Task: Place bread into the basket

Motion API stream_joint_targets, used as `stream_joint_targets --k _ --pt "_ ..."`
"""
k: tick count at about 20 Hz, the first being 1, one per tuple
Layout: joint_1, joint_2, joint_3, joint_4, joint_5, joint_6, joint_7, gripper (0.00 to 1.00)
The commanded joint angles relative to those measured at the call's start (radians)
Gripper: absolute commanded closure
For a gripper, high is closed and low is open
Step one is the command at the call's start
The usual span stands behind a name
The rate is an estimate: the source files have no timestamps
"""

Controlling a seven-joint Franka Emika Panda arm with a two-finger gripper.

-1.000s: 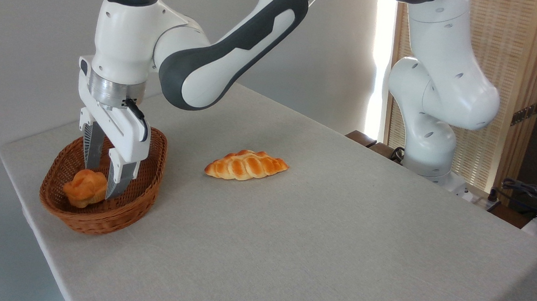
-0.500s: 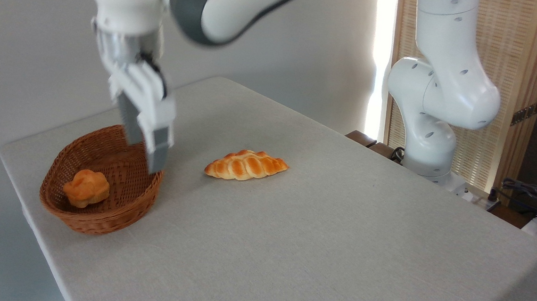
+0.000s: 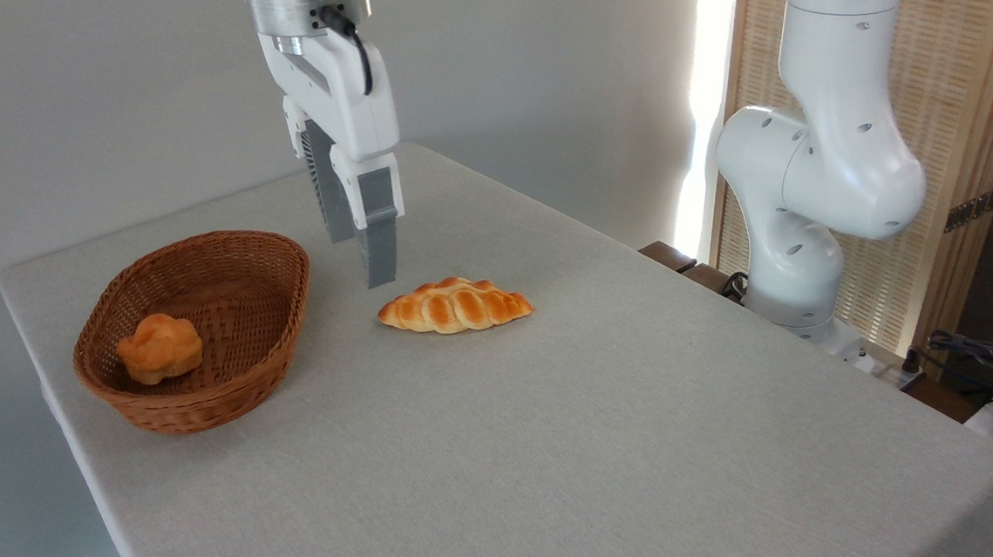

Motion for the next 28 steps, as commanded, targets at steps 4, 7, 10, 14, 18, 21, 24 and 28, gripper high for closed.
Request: stream_joint_targets --k 4,7,10,14,18,21,24,28 --pt "0.069 -0.055 0.006 -0.011 0.001 -0.039 -0.021 0.00" --pt "0.069 -0.057 0.006 -0.011 0.001 -0.039 -0.063 0.00" --pt "0.067 -0.055 0.006 -0.009 -0.001 -0.033 -0.070 0.00" --pt "0.059 -0.055 0.041 -0.008 -0.002 -0.025 -0.070 0.00" --pt "0.058 -0.055 0.061 -0.005 -0.002 -0.027 -0.061 0.00" --pt "0.058 -0.055 0.075 -0.003 -0.001 -0.027 -0.058 0.00" --pt "0.059 -0.054 0.079 -0.001 -0.001 -0.027 -0.056 0.00" --pt "0.059 -0.054 0.079 -0.001 -0.001 -0.028 -0.056 0.00"
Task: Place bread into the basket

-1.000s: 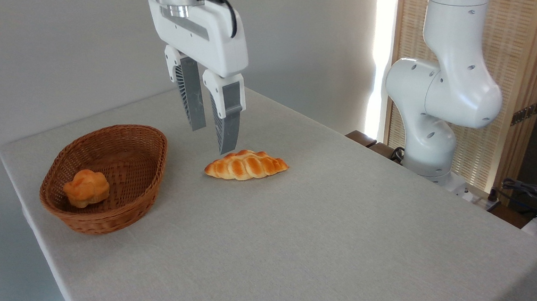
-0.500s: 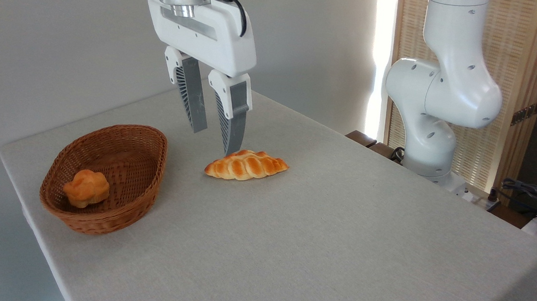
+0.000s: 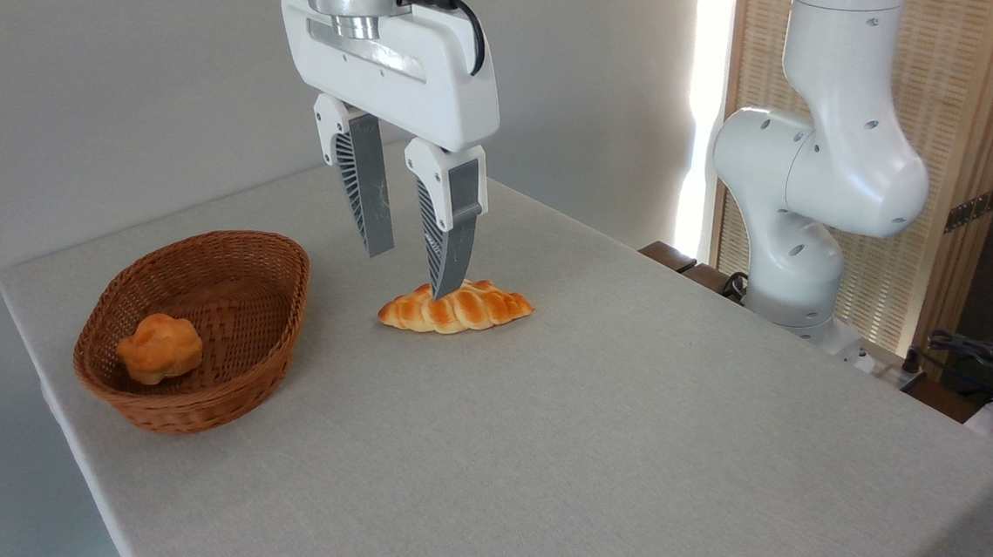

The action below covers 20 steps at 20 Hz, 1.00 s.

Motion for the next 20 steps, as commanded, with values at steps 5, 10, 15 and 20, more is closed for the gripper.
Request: stream_joint_targets --k 5,10,15,20 --pt "-0.012 -0.006 0.038 0.001 -0.003 -0.005 0.003 0.00" --pt "-0.012 -0.006 0.039 0.001 -0.003 -0.006 0.003 0.00" --pt "-0.013 -0.006 0.038 0.001 -0.003 -0.009 0.001 0.00" --pt "-0.013 -0.006 0.036 0.001 -0.003 -0.009 0.003 0.00"
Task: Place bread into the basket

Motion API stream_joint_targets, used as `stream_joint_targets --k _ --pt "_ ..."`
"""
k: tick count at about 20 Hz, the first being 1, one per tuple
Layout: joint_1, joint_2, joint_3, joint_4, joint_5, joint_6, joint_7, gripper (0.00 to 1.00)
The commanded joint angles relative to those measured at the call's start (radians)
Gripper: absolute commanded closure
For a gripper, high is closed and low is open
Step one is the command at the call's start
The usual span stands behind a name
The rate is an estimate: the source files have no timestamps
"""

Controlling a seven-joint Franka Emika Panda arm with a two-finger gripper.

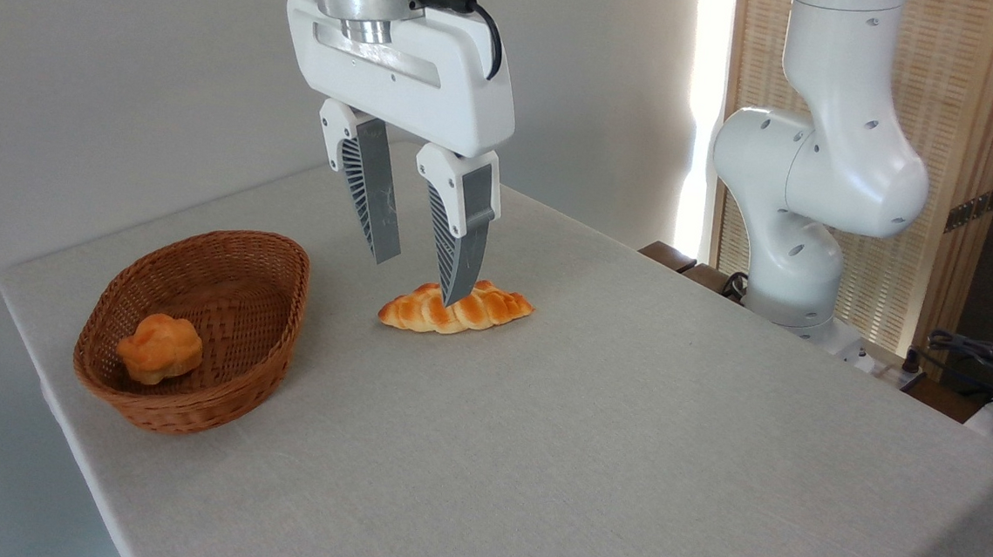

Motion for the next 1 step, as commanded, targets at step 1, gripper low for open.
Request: stream_joint_targets --k 1 --pt "-0.010 -0.006 0.010 0.001 -0.004 -0.009 0.003 0.00"
